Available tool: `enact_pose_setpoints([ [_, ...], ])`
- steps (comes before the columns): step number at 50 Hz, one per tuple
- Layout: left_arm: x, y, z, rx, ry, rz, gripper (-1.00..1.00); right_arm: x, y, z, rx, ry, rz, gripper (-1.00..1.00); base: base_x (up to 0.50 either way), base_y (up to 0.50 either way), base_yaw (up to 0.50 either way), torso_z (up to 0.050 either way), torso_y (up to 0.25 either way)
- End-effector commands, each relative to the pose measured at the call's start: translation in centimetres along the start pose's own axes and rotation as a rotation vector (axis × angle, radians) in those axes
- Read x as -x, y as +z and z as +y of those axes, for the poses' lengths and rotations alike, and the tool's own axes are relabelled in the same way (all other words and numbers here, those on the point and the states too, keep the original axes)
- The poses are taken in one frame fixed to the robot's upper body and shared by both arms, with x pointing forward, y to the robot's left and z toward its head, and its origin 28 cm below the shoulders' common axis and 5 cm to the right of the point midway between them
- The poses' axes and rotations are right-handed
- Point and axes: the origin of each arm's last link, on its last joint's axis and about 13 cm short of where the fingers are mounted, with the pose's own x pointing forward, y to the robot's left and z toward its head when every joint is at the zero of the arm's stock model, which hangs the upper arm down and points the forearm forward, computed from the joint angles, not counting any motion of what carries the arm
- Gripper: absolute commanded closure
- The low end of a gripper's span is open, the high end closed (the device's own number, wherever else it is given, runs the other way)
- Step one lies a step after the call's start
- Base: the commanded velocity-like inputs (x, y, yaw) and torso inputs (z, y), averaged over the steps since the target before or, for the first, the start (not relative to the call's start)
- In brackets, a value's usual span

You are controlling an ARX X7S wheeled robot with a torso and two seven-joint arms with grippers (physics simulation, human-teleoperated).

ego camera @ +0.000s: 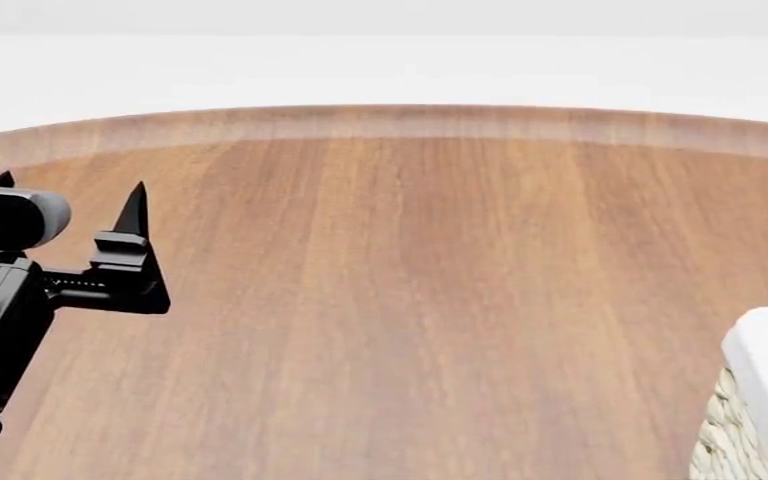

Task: Pick the milk and place it in the basket.

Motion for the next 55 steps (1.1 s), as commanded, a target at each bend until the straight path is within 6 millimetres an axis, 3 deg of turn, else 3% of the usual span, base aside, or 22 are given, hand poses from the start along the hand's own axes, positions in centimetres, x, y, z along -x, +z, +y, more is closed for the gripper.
enact_pose_setpoints([
  [1,-0.1,-0.1,0.1,-0.002,0.003,0.003,-1.00,-0.8,-0.7,-0.8,-0.035,-0.001,-0.007,1.00,0.00,0.00,0.00,0.000,0.000],
  [14,-0.2,-0.2,0.2,-0.001,0.008,0.006,-1.00,-1.1,-1.3,-1.2,-0.053,0.007,0.005,1.00,0.00,0.00,0.00,0.001,0.002],
  [15,-0.2,-0.2,0.2,-0.001,0.008,0.006,-1.00,-1.0,-1.2,-1.2,-0.055,0.007,0.003,-1.00,0.00,0.00,0.00,0.000,0.000],
  [34,-0.2,-0.1,0.2,0.000,0.009,0.005,-1.00,-0.8,-0.3,0.1,-0.031,0.044,-0.013,-1.00,0.00,0.00,0.00,0.000,0.000],
  [38,-0.3,-0.2,0.2,0.000,0.009,0.007,-1.00,-0.2,0.9,1.8,0.004,0.092,-0.049,-1.00,0.00,0.00,0.00,0.000,0.000],
  [44,-0.3,-0.1,0.1,0.002,0.008,0.007,-1.00,1.5,2.8,5.8,0.104,0.234,-0.134,-1.00,0.00,0.00,0.00,0.000,0.000],
  [52,-0.3,-0.2,0.0,0.001,0.005,0.009,-1.00,3.3,2.3,10.0,0.247,0.403,-0.181,-1.00,0.00,0.00,0.00,0.000,0.000],
  [55,-0.3,-0.3,-0.1,0.004,0.002,0.010,-1.00,3.7,0.9,11.9,0.325,0.502,-0.198,-1.00,0.00,0.00,0.00,0.000,0.000],
])
